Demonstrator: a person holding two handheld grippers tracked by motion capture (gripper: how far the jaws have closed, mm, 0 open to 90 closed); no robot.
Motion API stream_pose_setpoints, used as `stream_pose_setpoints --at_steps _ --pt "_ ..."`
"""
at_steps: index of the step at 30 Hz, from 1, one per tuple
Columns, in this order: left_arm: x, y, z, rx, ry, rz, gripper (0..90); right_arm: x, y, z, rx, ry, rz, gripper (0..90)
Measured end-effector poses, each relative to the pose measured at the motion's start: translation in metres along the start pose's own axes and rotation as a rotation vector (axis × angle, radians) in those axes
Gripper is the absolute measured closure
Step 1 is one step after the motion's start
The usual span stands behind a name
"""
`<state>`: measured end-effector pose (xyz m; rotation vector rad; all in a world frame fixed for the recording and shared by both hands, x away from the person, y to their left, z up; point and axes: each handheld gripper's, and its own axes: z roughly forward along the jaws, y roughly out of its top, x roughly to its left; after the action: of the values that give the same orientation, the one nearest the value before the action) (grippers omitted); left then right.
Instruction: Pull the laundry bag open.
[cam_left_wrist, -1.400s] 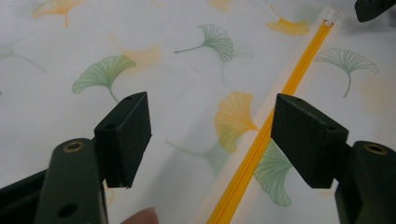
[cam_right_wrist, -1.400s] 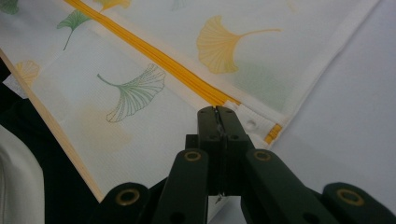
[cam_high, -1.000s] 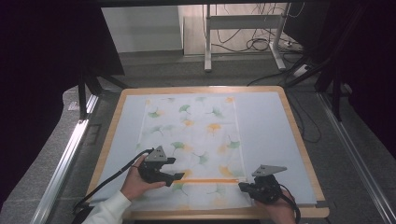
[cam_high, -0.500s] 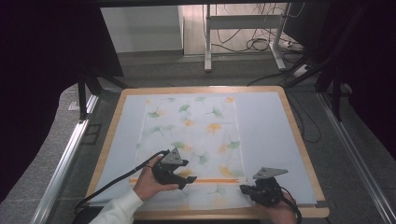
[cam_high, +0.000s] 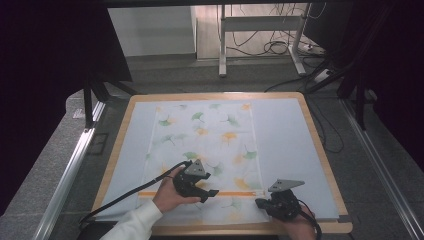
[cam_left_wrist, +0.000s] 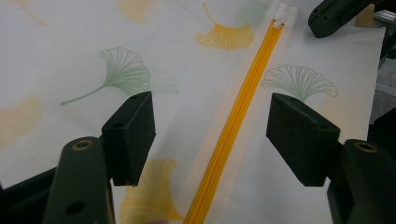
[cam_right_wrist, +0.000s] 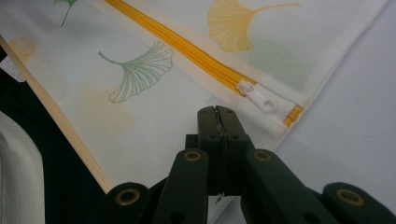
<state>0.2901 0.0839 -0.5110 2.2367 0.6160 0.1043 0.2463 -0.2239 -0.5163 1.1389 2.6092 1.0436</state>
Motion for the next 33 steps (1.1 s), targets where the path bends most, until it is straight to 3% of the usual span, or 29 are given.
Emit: stream_pose_setpoints --at_steps 7,17,28,30,33 --pt "-0.005 0.009 0.011 0.004 -0.016 0.03 33.0 -0.002 -0.001 0.001 0.009 -0.002 0.001 89.3" --pt "-0.009 0.021 0.019 0.0 -0.025 0.041 34.2 -0.002 0.0 0.003 0.017 0.005 -0.002 89.3" --pt "-0.016 0.037 0.034 0.021 -0.027 0.084 34.2 -0.001 0.0 0.004 0.018 -0.001 -0.019 89.3" --pt "-0.019 0.04 0.036 0.032 -0.026 0.11 33.9 -0.001 0.0 0.003 0.018 -0.002 -0.021 89.3" --pt "-0.022 0.043 0.04 0.033 -0.036 0.101 34.1 0.0 0.0 0.003 0.018 -0.004 -0.023 89.3"
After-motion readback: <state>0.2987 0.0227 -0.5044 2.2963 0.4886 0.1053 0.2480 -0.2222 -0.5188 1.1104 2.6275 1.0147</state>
